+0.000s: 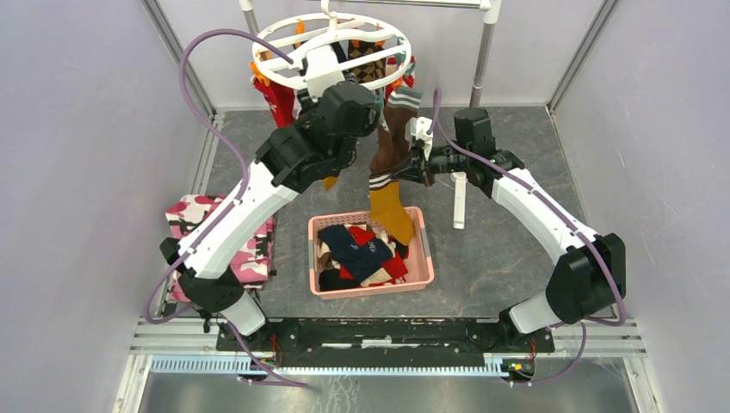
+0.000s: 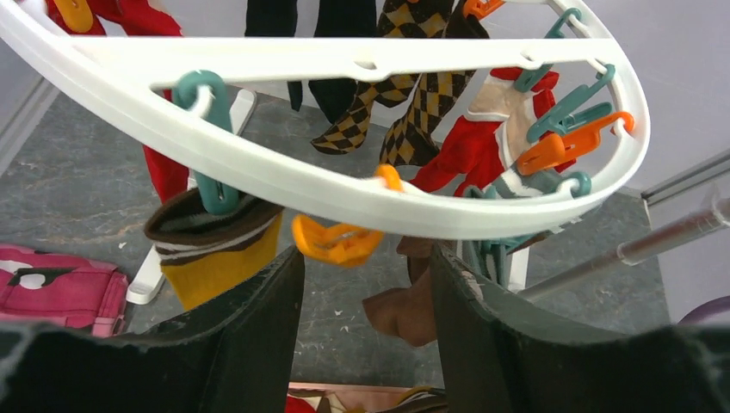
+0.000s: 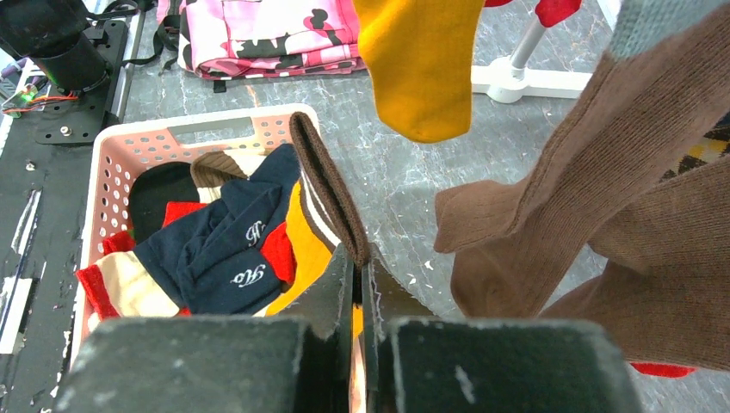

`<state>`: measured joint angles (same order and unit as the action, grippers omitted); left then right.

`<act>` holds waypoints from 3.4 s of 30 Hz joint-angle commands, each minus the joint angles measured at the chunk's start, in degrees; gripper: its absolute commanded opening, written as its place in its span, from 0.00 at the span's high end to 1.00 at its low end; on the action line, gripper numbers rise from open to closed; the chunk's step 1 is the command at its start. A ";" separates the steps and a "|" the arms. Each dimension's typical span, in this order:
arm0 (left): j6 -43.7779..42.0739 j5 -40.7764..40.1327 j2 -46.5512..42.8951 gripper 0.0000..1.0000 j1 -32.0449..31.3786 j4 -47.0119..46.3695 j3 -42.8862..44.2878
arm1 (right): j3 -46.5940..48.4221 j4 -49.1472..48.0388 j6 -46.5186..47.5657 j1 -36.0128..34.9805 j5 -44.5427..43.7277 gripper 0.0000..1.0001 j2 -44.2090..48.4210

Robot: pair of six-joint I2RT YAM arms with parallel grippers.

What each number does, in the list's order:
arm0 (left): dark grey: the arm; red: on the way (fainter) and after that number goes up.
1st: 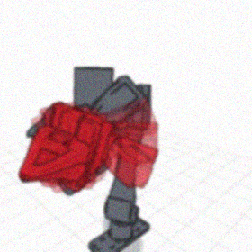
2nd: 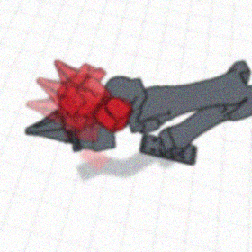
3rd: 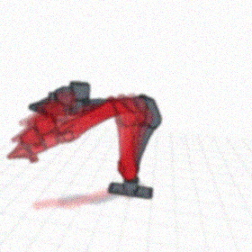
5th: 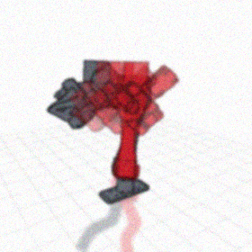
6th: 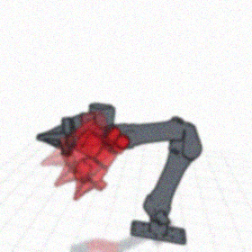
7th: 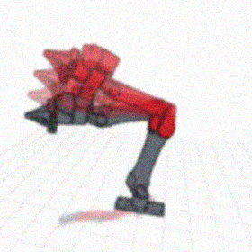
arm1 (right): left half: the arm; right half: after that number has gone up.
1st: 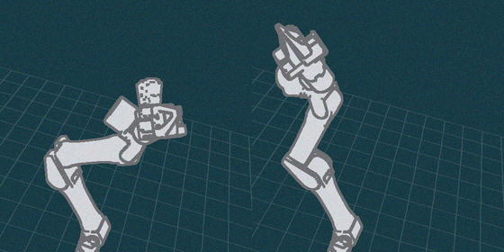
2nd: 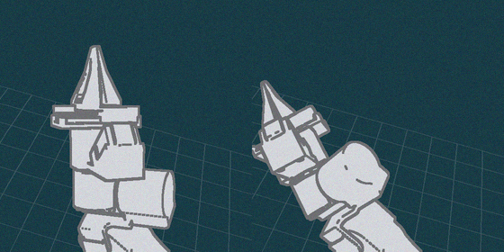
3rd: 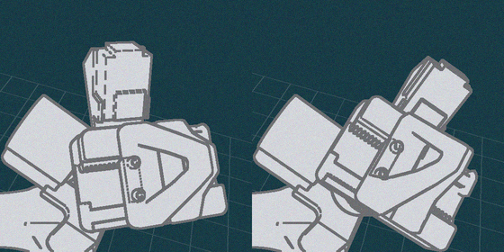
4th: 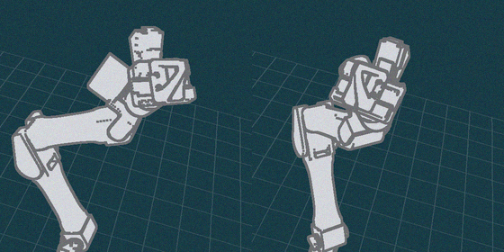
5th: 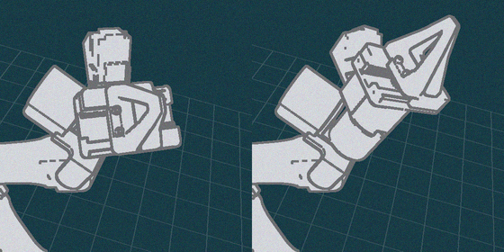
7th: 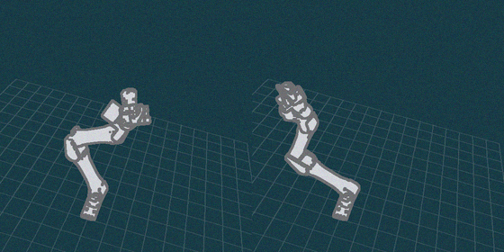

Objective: Clip the socks to the hanger
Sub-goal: Open the clamp at the hanger.

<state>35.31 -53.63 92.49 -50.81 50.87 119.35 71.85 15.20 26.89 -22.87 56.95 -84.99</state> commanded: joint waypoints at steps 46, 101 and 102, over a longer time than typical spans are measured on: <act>-6.12 -20.10 5.94 0.42 -1.49 -8.43 1.88 | -0.75 0.30 1.76 -0.21 1.74 1.00 4.11; -17.80 -15.30 -1.94 0.71 -2.08 -25.33 -9.13 | -0.78 0.97 2.46 -0.20 1.76 1.00 3.65; -17.75 -14.95 -1.93 0.75 -2.10 -25.31 -9.12 | -0.80 1.07 2.50 -0.18 1.76 1.00 3.69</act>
<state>18.83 -68.38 92.68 -52.75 28.14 110.24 71.33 16.88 28.80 -22.87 57.82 -82.76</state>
